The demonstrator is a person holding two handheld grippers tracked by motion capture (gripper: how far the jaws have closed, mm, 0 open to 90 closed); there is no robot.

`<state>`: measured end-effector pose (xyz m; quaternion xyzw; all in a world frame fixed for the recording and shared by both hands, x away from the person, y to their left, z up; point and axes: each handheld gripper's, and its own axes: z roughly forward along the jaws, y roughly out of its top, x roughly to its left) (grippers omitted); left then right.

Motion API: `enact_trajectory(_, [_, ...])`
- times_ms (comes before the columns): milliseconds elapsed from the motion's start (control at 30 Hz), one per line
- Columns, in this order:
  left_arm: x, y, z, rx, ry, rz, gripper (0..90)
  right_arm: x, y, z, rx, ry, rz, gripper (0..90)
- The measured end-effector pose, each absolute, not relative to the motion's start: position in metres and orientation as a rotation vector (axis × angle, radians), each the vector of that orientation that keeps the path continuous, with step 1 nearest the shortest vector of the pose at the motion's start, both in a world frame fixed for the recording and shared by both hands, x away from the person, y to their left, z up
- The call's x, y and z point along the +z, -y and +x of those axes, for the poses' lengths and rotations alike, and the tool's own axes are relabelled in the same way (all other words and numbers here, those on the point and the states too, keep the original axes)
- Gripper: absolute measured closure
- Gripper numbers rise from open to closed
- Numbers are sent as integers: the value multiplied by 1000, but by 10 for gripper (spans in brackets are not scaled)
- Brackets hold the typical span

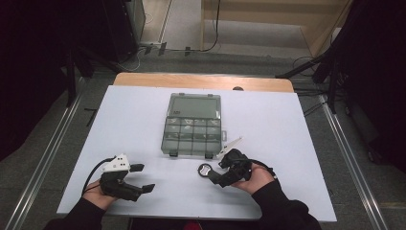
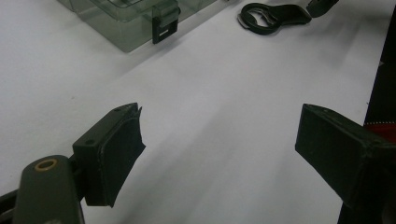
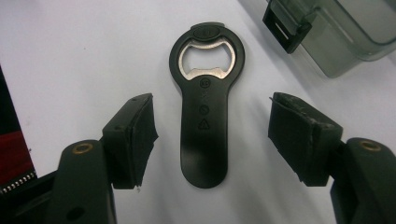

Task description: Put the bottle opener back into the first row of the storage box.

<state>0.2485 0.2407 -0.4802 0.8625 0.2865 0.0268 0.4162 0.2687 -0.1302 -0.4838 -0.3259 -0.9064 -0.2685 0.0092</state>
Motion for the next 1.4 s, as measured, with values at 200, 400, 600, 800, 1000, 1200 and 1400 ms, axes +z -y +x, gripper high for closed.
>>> enact_trajectory(200, [-480,-241,248,66,-720,2163,143,-484,121,268,-760,2867,-1013,368])
enact_trajectory(400, [-480,-241,248,67,-720,2162,144,-485,116,270,-705,2882,-1017,414])
enact_trajectory(600, [-480,-241,248,67,-721,2164,143,-485,108,269,-666,2903,-993,435])
enact_trajectory(800, [-480,-241,248,66,-721,2165,144,-485,104,268,-619,2933,-1019,491])
enact_trajectory(1000, [-480,-240,248,65,-723,2168,143,-484,96,265,-552,3000,-1022,558])
enact_trajectory(1200, [-480,-241,249,66,-721,2171,143,-484,99,267,-560,2993,-1047,651])
enact_trajectory(1400, [-480,-241,248,67,-721,2164,143,-484,100,268,-574,2989,-1038,656])
